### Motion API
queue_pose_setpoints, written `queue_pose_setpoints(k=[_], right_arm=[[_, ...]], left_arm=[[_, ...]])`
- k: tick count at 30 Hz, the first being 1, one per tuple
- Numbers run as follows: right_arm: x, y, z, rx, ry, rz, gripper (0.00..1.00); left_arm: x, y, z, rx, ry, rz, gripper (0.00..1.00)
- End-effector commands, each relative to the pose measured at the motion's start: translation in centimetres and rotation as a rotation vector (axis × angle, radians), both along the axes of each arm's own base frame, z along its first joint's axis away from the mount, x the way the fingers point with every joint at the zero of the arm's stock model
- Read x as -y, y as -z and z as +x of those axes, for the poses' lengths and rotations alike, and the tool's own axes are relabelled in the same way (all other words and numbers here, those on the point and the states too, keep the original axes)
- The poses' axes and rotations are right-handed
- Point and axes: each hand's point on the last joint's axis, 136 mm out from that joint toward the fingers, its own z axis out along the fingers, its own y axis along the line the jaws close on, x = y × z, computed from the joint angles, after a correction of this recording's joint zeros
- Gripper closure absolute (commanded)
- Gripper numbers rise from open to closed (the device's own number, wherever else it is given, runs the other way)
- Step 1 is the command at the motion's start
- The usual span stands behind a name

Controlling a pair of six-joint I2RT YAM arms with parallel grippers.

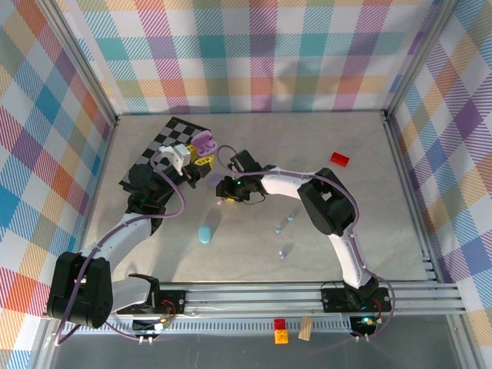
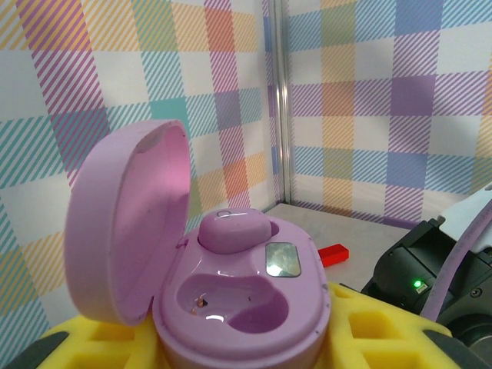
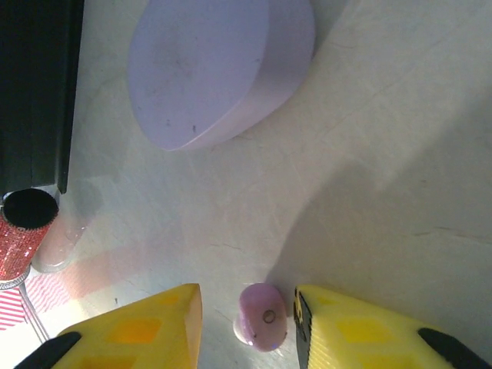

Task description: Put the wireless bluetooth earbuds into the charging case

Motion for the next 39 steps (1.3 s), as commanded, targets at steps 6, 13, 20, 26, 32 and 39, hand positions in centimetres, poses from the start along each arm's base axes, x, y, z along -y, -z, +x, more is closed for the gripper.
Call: queue_pose_setpoints(k=[6, 13, 20, 26, 32, 39], right_arm=[[-1.1, 0.7, -1.3, -0.036, -0.066, -0.005, 0.66], [-1.6, 0.7, -2.0, -0.037, -0.098, -0.009, 0.7], [-1.5, 1.6, -2.1, -0.039, -0.11, -0.034, 0.75], [-1.5, 2.2, -2.1, -0.048, -0.111, -0.047, 0.77], [-1.4, 2.1, -2.0, -0.039, -0.11, -0.055, 0.8], [0.1, -0.7, -1.1, 0.07, -0.06, -0.067, 0.8]], left_arm=[[-0.3, -1.2, -0.6, 0.047, 0.004, -0.012, 0.64], [-0.3, -1.2, -0.4, 0.048, 0.007, -0.012, 0.64], [-0.3, -1.3, -0.4, 0.05, 0.01, -0.014, 0.64], [-0.2, -1.2, -0.3, 0.048, 0.011, -0.013, 0.64], [-0.3, -1.2, -0.3, 0.047, 0.012, -0.015, 0.64], [-0.3, -0.9, -0.2, 0.048, 0.003, -0.002, 0.64]])
